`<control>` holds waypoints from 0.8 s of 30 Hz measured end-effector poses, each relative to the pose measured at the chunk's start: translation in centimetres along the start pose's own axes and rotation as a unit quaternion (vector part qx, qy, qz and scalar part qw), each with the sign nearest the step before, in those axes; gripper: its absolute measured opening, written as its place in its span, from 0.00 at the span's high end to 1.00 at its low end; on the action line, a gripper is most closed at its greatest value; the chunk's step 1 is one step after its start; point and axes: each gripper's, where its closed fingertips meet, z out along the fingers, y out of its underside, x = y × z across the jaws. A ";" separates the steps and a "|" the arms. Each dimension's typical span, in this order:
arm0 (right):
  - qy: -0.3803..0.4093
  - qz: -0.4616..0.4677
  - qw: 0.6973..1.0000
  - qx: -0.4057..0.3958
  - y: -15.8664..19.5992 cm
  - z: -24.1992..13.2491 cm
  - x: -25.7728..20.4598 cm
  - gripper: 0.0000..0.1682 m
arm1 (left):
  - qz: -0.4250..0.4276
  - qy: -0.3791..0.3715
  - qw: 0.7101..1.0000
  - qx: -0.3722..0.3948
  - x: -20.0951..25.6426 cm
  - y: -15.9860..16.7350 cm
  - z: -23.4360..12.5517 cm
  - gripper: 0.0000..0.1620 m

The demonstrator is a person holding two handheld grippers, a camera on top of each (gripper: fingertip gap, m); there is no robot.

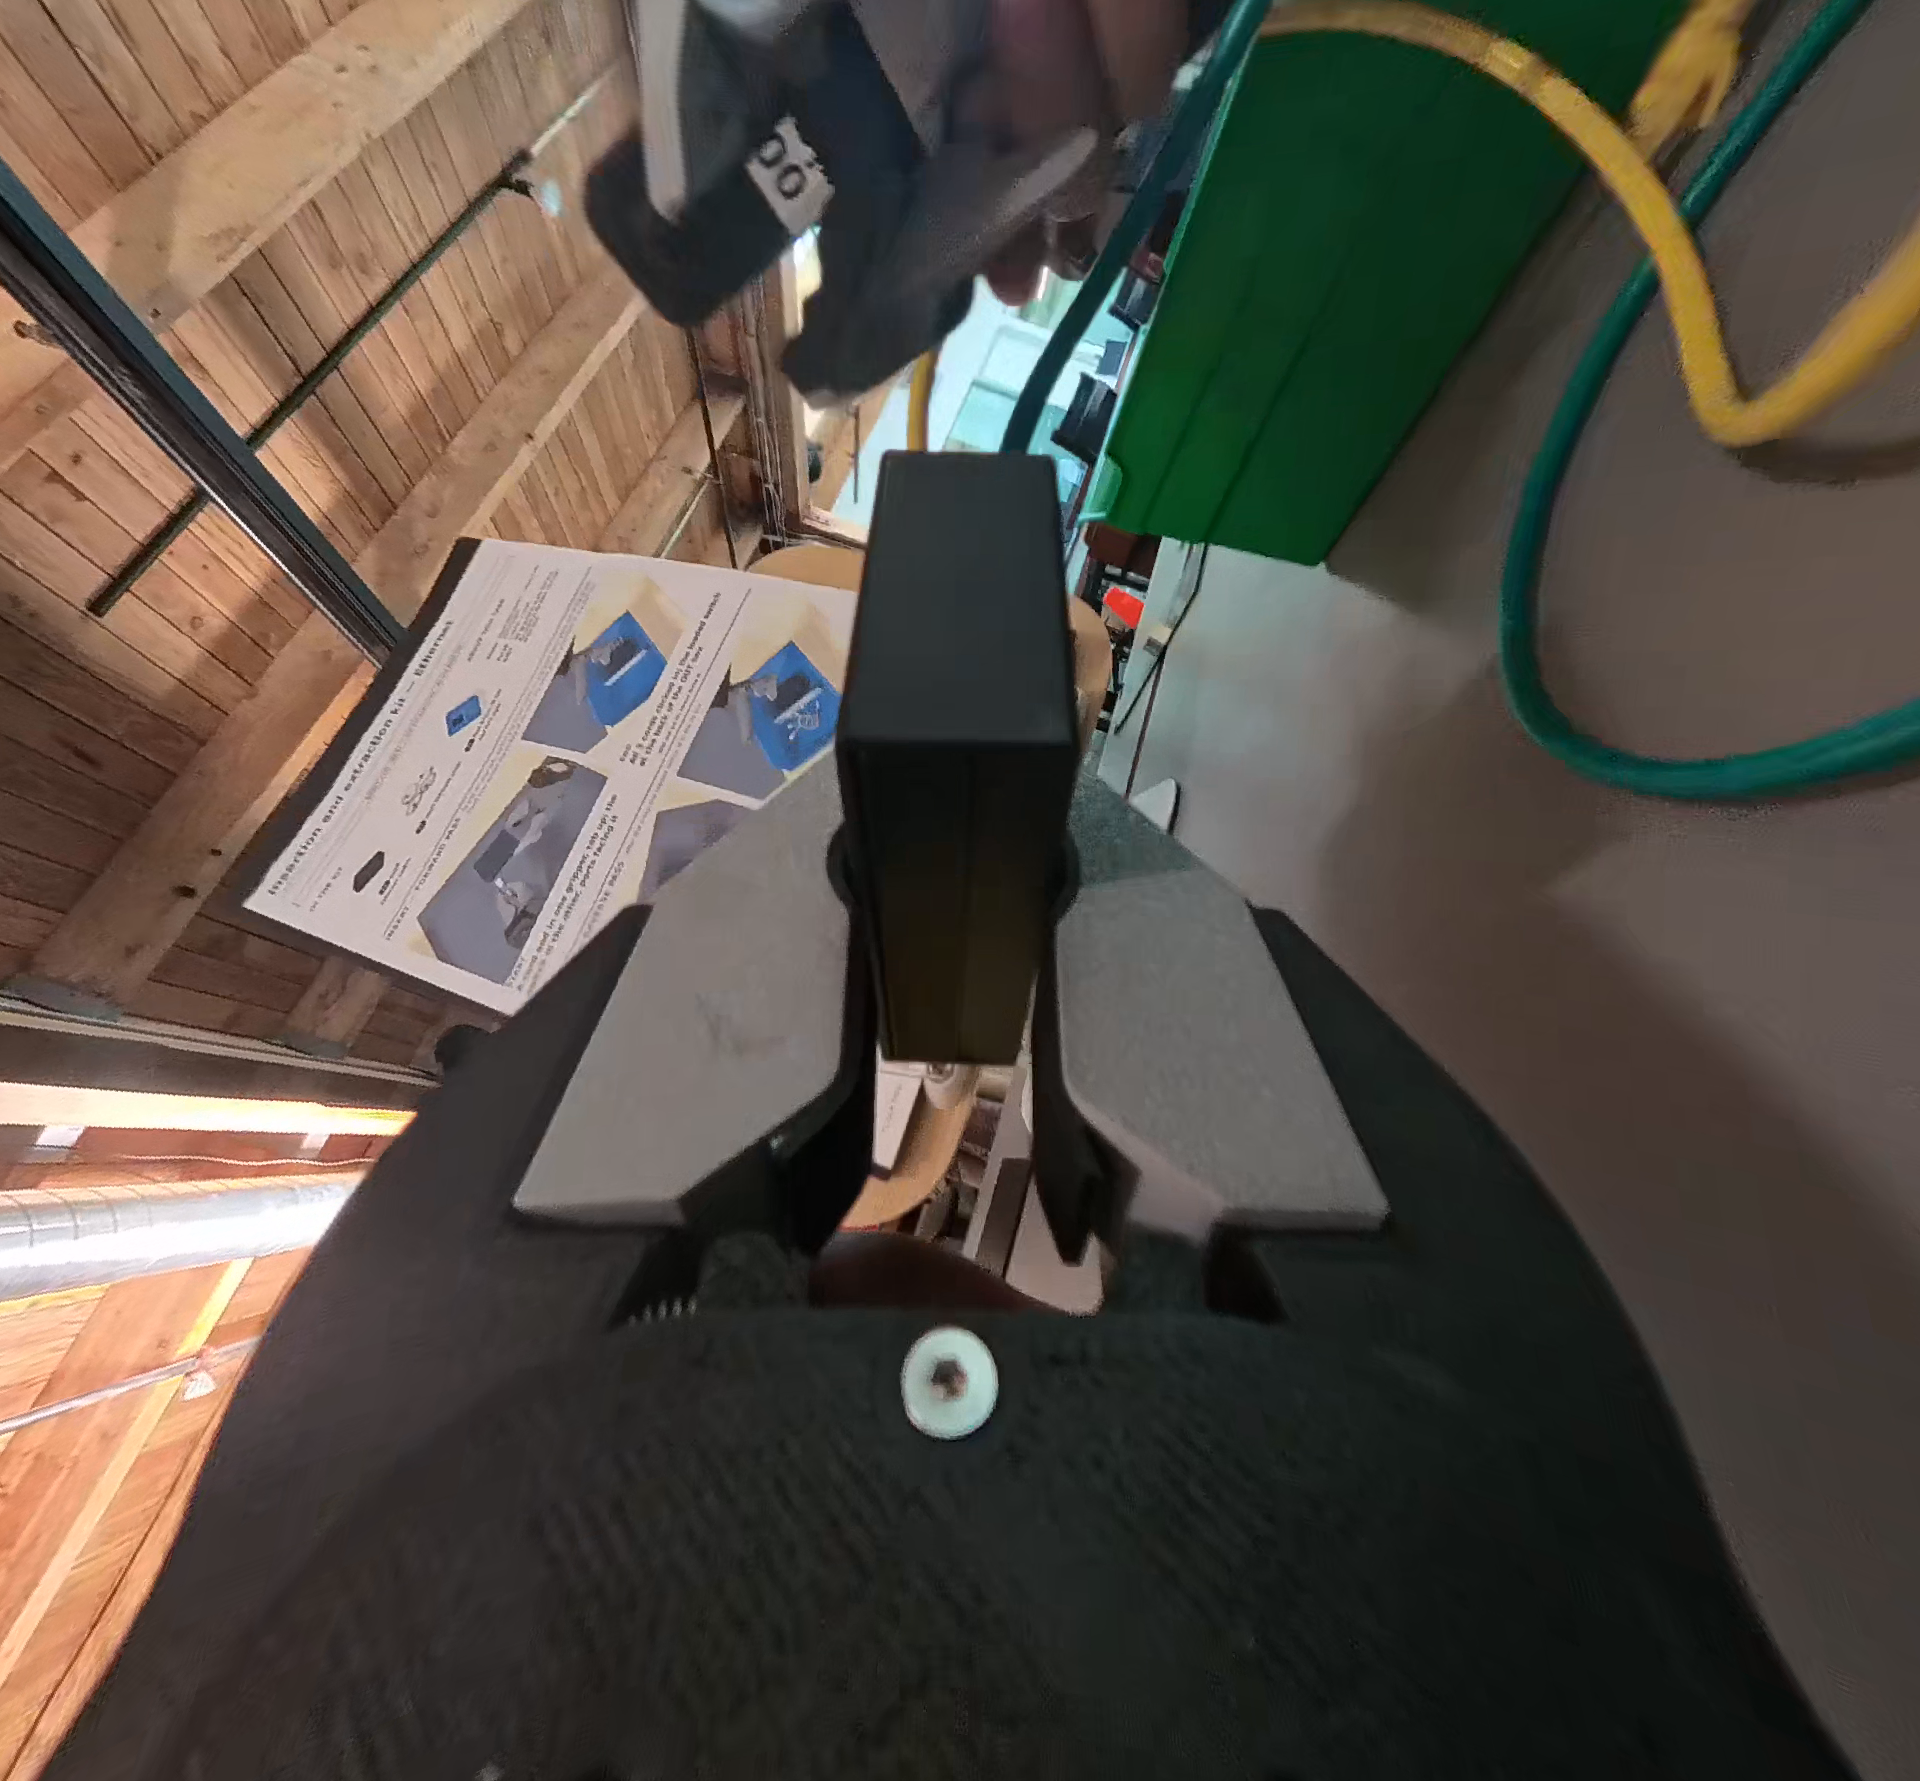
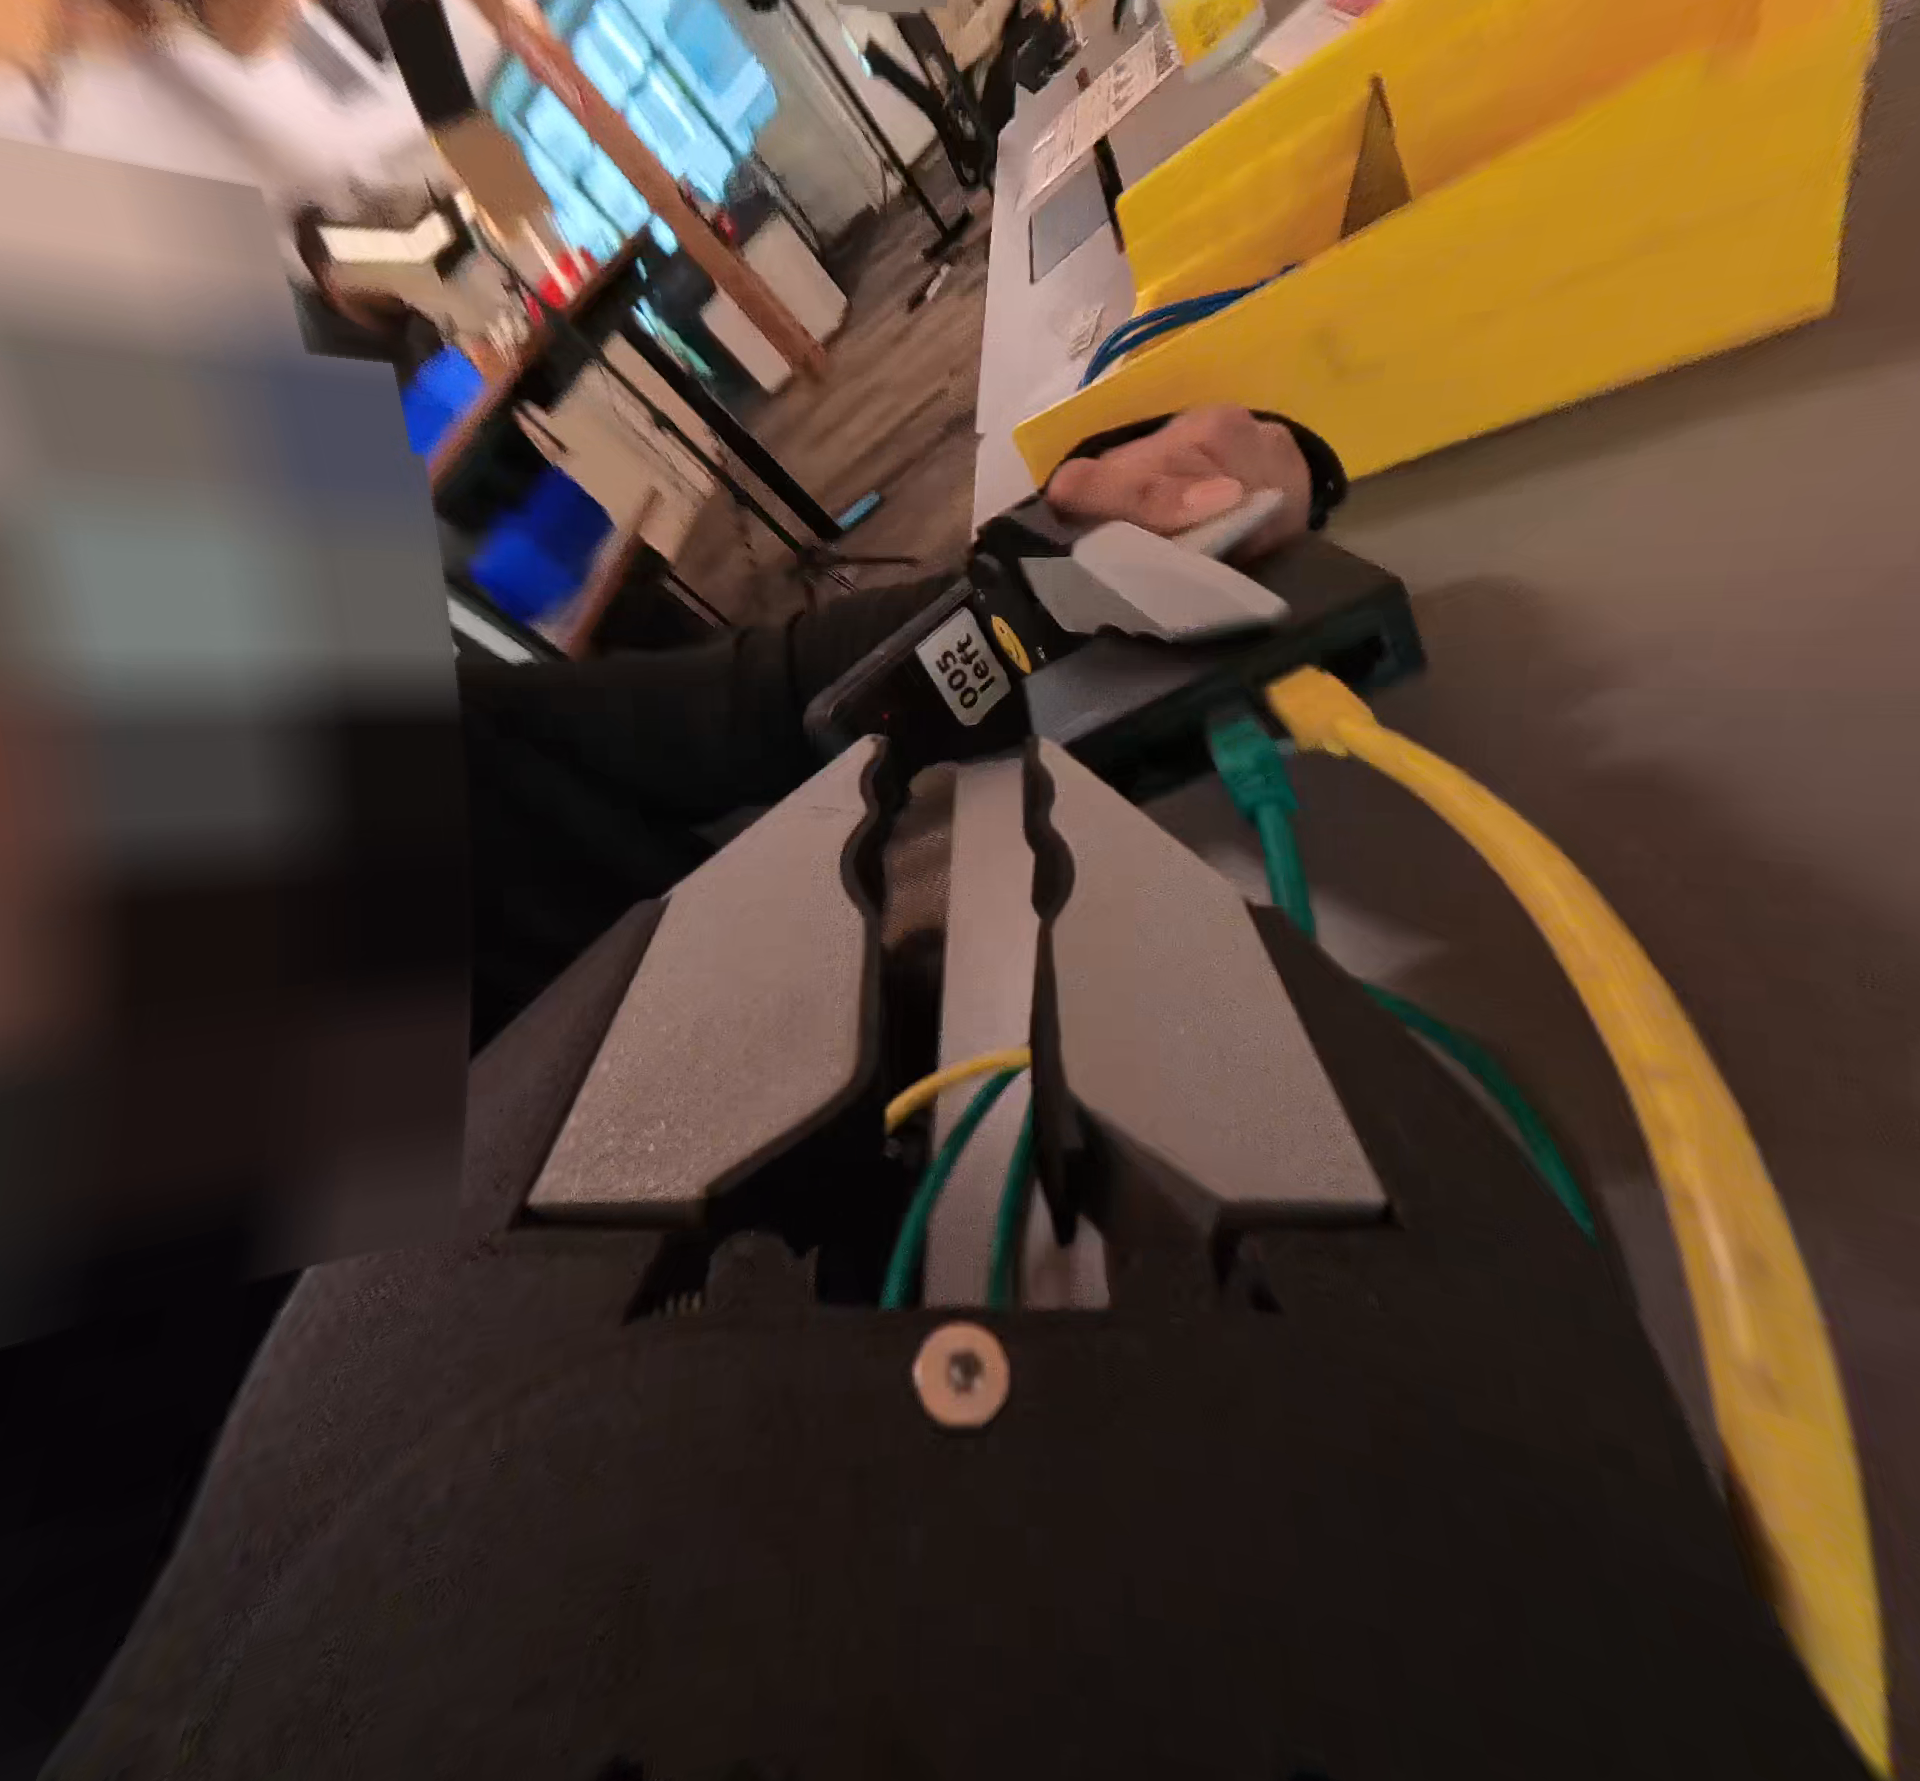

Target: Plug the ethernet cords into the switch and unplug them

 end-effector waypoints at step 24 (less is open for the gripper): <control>0.119 -0.015 0.986 0.115 2.7 1.0 -2.2 0.80 | 0.118 -0.066 0.990 -0.031 -1.7 0.2 0.0 0.84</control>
